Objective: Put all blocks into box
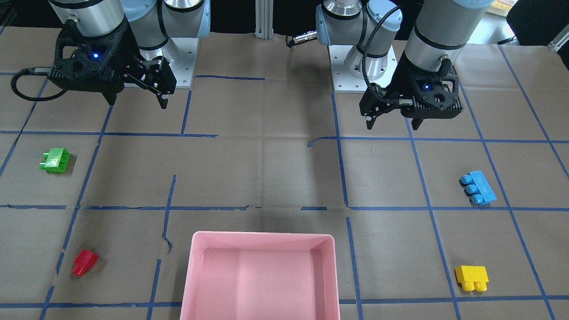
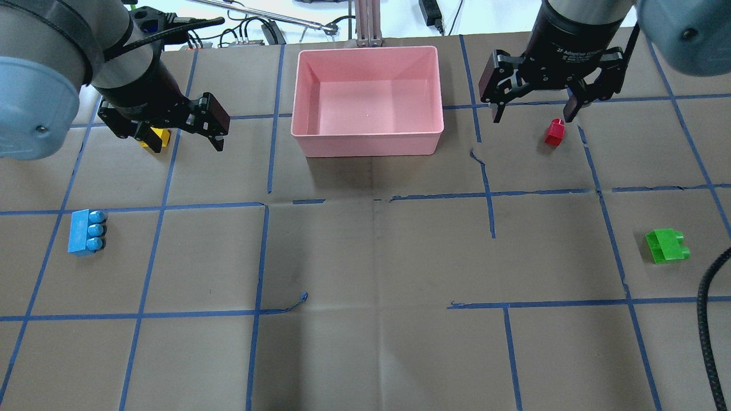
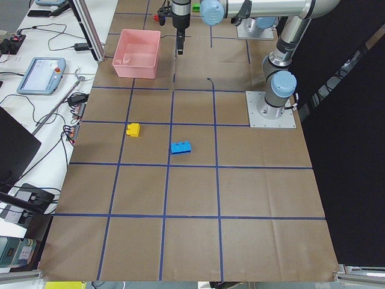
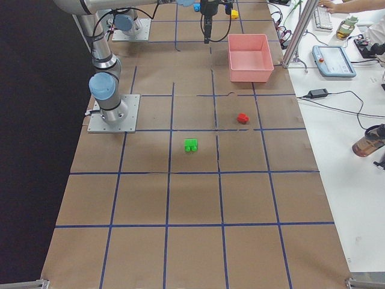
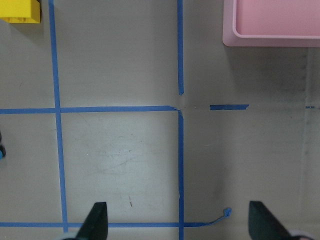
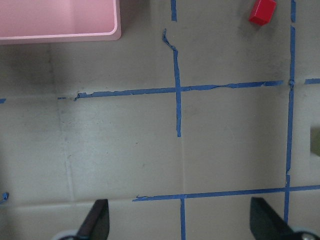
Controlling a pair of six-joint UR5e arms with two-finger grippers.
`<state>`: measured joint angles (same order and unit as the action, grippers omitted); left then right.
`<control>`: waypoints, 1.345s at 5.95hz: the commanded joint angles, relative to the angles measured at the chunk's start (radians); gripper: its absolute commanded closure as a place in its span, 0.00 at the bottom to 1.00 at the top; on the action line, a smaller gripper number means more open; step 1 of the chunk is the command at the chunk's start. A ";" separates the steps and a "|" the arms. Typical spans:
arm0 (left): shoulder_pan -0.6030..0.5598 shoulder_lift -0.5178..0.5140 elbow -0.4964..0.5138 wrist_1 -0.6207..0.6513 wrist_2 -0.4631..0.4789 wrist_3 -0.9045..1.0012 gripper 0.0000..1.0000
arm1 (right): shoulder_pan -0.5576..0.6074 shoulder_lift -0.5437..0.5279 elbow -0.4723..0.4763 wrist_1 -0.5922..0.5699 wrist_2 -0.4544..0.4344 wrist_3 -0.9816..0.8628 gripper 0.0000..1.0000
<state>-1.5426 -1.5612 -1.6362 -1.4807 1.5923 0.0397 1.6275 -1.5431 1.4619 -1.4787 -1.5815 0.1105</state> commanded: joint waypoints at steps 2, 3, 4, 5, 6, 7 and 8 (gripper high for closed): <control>0.027 0.013 0.001 -0.003 0.003 0.005 0.01 | 0.000 0.000 0.000 0.000 0.000 0.000 0.00; 0.062 0.029 -0.002 -0.013 0.000 0.009 0.01 | 0.000 0.001 0.000 0.000 0.000 0.000 0.00; 0.097 0.039 -0.017 -0.016 0.005 0.084 0.01 | 0.000 0.000 0.000 0.000 0.000 0.000 0.00; 0.196 0.032 -0.020 -0.016 0.000 0.144 0.01 | 0.000 0.000 0.000 0.000 0.000 0.000 0.00; 0.326 0.014 -0.033 -0.020 -0.002 0.263 0.01 | 0.000 0.000 0.000 0.000 0.000 0.000 0.00; 0.384 0.003 -0.074 0.031 -0.003 0.334 0.01 | 0.000 0.000 0.000 0.000 0.000 0.000 0.00; 0.462 -0.023 -0.138 0.148 -0.005 0.359 0.01 | 0.000 0.001 0.000 0.001 0.000 0.000 0.00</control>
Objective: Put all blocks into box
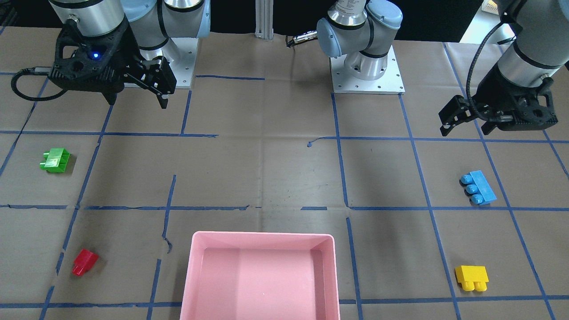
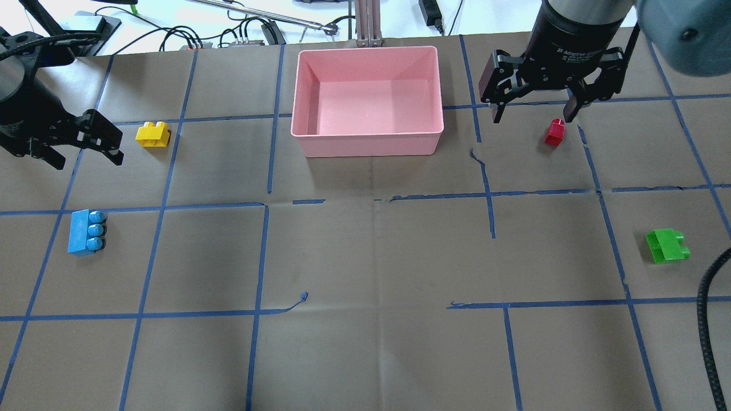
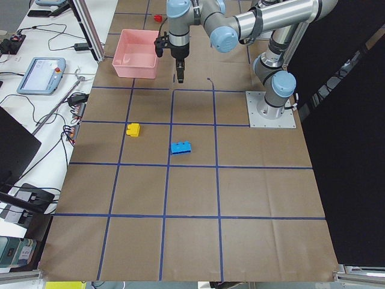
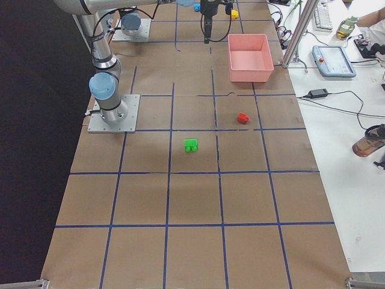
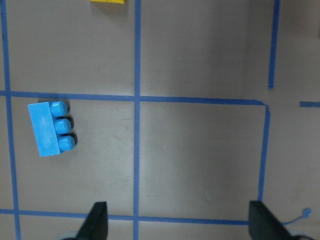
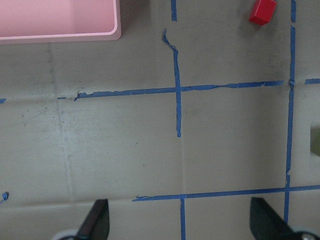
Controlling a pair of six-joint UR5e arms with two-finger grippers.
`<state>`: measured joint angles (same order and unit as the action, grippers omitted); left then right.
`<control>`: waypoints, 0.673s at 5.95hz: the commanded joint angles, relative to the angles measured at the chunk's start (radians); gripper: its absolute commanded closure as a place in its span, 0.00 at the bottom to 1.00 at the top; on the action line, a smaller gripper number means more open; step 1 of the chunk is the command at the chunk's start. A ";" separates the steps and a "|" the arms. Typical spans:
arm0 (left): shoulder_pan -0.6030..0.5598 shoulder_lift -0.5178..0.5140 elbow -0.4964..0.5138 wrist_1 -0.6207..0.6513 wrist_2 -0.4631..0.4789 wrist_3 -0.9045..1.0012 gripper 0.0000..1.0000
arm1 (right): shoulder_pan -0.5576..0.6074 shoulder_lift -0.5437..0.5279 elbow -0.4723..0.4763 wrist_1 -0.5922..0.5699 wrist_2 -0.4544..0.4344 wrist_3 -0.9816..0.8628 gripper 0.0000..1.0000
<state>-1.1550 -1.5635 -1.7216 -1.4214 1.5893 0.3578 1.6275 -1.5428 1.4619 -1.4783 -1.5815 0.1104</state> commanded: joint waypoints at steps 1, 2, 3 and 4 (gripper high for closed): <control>0.151 -0.079 -0.131 0.251 -0.009 0.181 0.01 | 0.000 0.001 0.000 0.001 -0.002 0.000 0.00; 0.210 -0.148 -0.194 0.401 -0.011 0.293 0.01 | 0.000 0.001 0.000 0.001 -0.002 0.000 0.00; 0.262 -0.233 -0.216 0.514 -0.015 0.414 0.01 | 0.000 0.001 0.001 0.001 -0.002 0.000 0.00; 0.291 -0.330 -0.219 0.624 -0.015 0.485 0.01 | 0.000 0.001 0.001 0.001 -0.002 0.000 0.00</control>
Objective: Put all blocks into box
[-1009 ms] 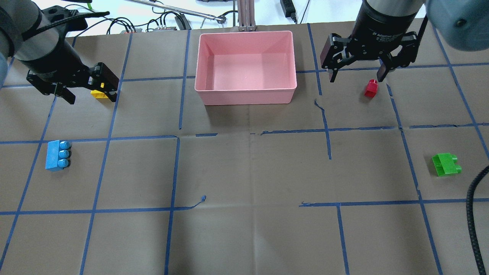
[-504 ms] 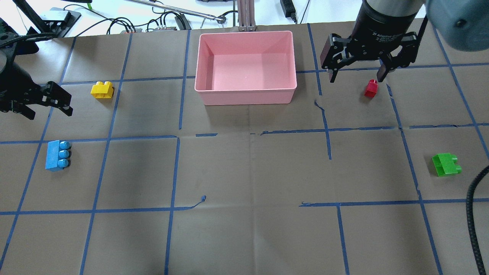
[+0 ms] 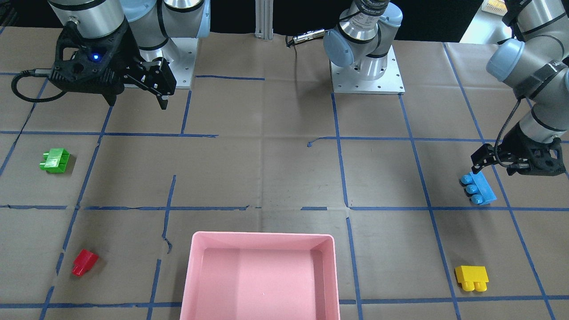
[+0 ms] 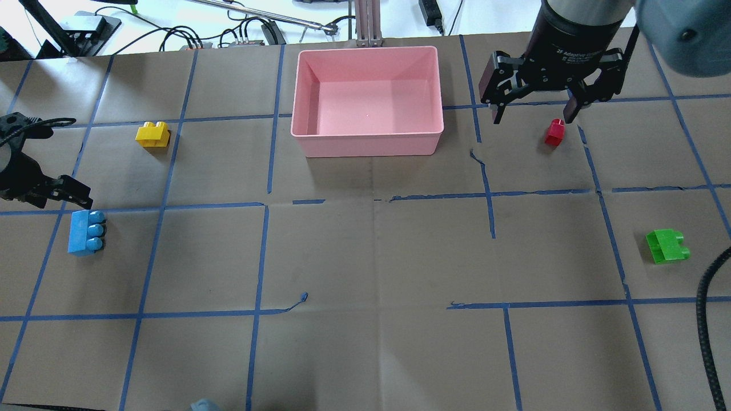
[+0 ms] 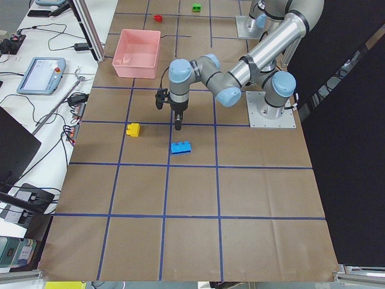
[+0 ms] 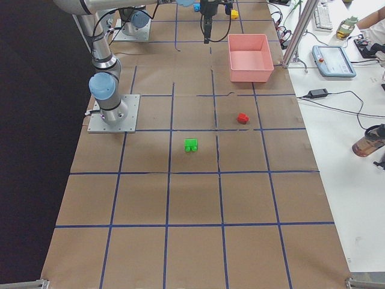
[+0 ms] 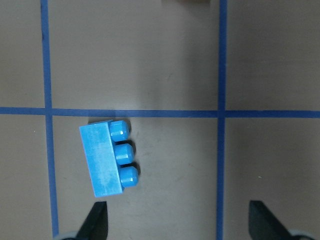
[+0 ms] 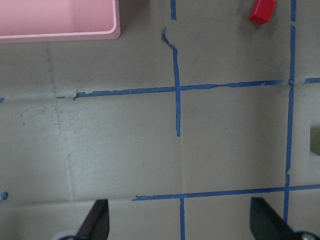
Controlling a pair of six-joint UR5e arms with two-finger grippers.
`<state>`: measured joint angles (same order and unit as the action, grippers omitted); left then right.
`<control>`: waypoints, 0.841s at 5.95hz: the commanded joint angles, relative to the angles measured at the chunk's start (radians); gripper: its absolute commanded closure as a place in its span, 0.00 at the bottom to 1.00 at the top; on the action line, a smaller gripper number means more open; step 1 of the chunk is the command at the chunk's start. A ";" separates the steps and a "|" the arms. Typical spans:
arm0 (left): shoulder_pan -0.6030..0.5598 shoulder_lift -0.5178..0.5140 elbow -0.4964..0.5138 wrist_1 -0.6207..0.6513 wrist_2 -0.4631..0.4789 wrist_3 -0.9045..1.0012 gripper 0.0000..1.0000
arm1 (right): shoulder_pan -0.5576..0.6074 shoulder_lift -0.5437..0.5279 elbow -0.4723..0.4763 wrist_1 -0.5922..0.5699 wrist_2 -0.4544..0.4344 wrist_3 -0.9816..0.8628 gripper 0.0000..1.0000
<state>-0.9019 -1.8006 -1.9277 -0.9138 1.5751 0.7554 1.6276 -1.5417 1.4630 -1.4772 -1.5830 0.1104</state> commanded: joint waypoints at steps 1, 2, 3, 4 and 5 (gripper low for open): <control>0.049 -0.168 -0.036 0.207 -0.004 0.087 0.01 | 0.000 0.000 0.000 0.002 0.000 0.000 0.00; 0.052 -0.215 -0.065 0.275 0.005 0.085 0.01 | 0.000 0.000 0.000 0.002 0.000 0.000 0.00; 0.052 -0.218 -0.066 0.277 0.005 0.084 0.01 | 0.000 0.000 0.000 0.002 -0.002 0.000 0.00; 0.049 -0.198 -0.066 0.265 0.008 0.085 0.04 | 0.000 0.000 0.000 0.002 -0.002 0.000 0.00; 0.051 -0.192 -0.065 0.265 0.003 0.088 0.27 | 0.000 0.000 0.000 0.002 -0.002 0.000 0.00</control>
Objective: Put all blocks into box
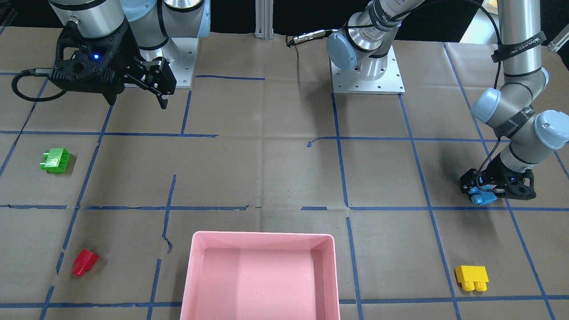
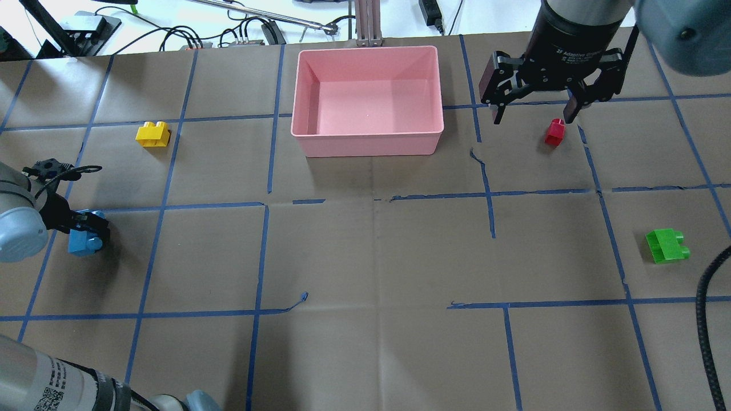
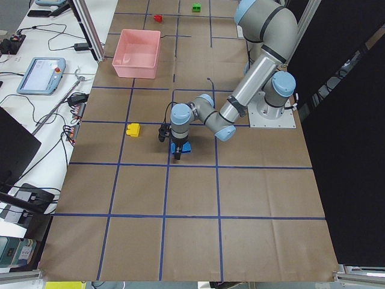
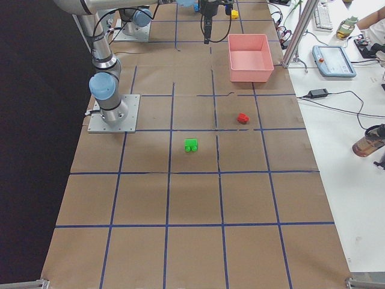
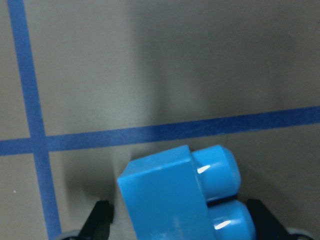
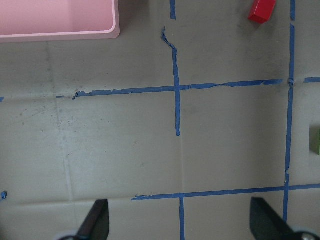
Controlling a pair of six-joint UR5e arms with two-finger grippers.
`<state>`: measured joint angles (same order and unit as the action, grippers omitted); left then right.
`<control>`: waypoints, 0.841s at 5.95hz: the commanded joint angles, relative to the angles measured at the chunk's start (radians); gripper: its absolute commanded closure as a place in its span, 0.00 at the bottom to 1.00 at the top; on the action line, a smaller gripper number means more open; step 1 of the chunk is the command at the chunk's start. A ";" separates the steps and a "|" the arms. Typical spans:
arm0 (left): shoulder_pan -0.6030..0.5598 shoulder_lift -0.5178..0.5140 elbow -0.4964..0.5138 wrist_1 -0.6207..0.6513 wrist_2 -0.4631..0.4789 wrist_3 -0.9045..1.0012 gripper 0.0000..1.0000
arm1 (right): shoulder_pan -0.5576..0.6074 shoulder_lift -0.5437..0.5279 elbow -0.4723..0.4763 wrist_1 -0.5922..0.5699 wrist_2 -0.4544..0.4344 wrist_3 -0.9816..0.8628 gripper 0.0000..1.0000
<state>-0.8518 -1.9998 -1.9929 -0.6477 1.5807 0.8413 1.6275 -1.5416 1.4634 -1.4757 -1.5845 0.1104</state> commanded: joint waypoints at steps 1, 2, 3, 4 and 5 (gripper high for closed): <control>0.002 0.012 0.000 -0.001 -0.007 0.007 0.54 | 0.000 0.000 -0.002 -0.002 0.000 0.000 0.00; 0.002 0.012 0.003 -0.001 -0.010 0.010 0.88 | 0.000 0.000 0.000 0.000 0.000 0.000 0.00; -0.001 0.015 0.017 -0.003 -0.008 0.010 1.00 | 0.000 0.000 0.000 0.000 0.000 0.000 0.00; -0.012 0.054 0.032 -0.053 -0.008 0.007 1.00 | 0.000 0.000 0.000 0.000 0.000 0.000 0.00; -0.030 0.088 0.083 -0.160 -0.046 -0.005 1.00 | 0.000 0.000 0.000 0.000 0.000 0.000 0.00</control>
<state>-0.8671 -1.9428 -1.9481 -0.7252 1.5597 0.8449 1.6275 -1.5417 1.4634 -1.4757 -1.5846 0.1104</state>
